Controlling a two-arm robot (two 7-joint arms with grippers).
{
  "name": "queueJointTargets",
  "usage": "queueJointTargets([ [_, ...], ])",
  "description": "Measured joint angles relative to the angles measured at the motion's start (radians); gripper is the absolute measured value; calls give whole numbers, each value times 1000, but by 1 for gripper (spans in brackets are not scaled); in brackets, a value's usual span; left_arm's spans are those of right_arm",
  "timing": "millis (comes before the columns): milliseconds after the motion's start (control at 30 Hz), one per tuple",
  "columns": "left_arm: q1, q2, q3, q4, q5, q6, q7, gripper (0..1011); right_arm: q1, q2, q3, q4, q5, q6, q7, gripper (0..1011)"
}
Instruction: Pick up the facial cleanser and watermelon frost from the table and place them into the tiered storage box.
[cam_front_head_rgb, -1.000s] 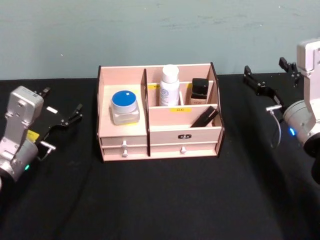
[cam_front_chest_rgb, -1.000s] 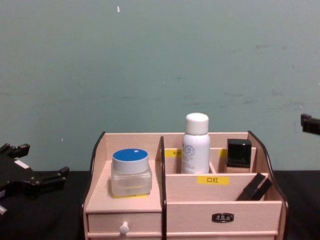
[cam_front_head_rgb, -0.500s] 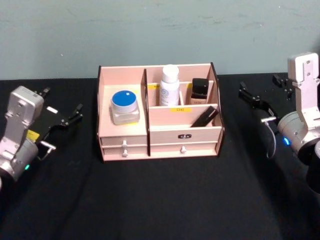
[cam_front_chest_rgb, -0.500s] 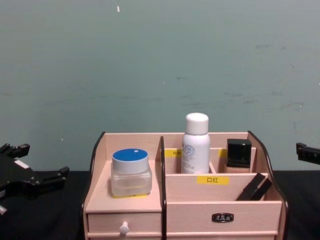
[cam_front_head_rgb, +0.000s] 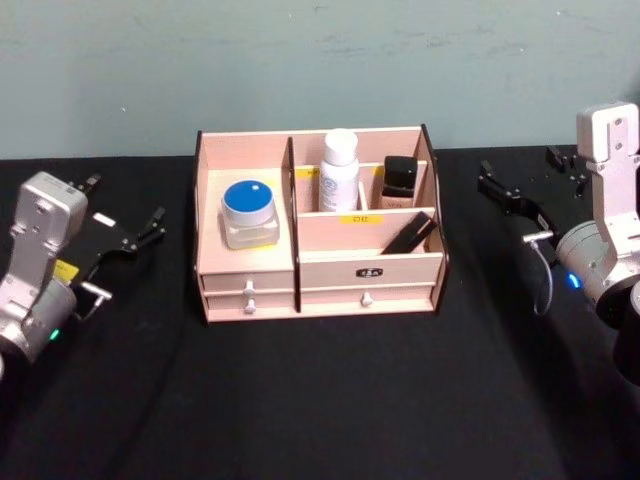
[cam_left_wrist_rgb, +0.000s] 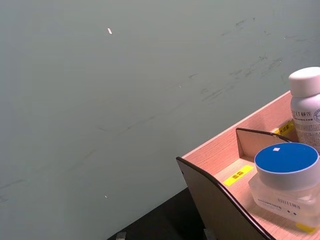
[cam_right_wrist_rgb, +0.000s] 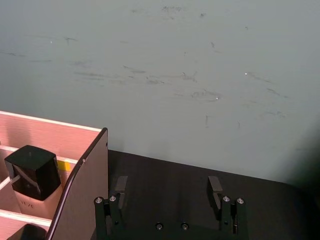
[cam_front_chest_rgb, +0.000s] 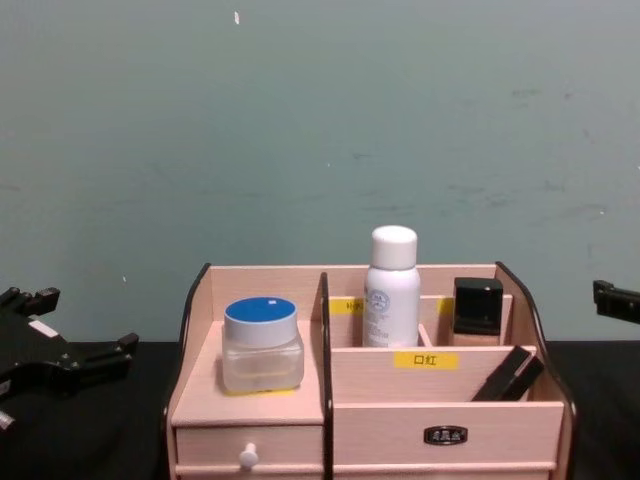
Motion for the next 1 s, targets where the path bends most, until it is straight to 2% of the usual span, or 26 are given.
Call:
queueJointTargets([
  [1000, 0, 0, 0, 0, 0, 0, 0, 1001, 0, 1, 0, -2, 1, -2, -2, 1002],
])
